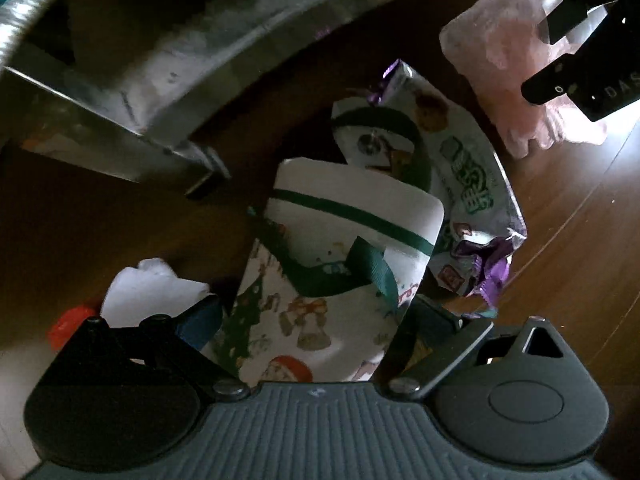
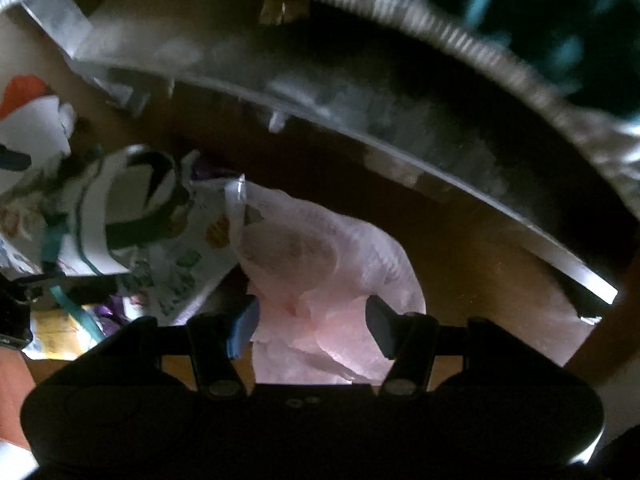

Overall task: Collect trash
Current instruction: 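Grasp the white-green tote bag with the left tool while the right tool grasps the pink mesh bag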

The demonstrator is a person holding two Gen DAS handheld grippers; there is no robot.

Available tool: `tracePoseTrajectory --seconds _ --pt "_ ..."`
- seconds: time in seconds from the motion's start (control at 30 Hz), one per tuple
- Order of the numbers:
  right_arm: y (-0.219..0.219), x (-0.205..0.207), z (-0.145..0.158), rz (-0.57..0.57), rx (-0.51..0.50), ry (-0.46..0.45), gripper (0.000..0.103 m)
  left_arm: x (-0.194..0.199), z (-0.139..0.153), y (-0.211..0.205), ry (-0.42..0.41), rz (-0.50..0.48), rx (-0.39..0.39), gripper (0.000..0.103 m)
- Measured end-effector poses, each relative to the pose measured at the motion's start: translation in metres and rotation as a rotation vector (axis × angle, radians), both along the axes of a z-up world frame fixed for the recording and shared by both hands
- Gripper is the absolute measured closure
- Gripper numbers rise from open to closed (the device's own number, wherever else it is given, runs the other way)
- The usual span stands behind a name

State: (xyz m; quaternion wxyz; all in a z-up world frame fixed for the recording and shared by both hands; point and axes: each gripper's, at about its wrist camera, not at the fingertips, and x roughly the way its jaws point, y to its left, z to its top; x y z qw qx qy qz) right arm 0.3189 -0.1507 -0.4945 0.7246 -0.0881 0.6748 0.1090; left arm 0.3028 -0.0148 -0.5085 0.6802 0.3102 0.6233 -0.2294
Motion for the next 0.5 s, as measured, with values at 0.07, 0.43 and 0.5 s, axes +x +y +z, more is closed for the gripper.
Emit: tracePoseTrajectory --seconds 0.07,0.43,0.5 --pt "0.001 0.0 -0.008 0.008 -0.001 0.008 0.045 0.001 -0.008 -0.001 0.01 0.007 -0.004 0.005" --pt "0.008 -0.002 -0.01 0.045 -0.015 -0.004 0.07 0.01 -0.017 0.003 -0.003 0.051 -0.016 0.061" --pt "0.009 -0.006 -0.006 0.057 -0.05 -0.012 0.086 0.012 -0.012 0.005 -0.011 0.07 -0.028 0.07"
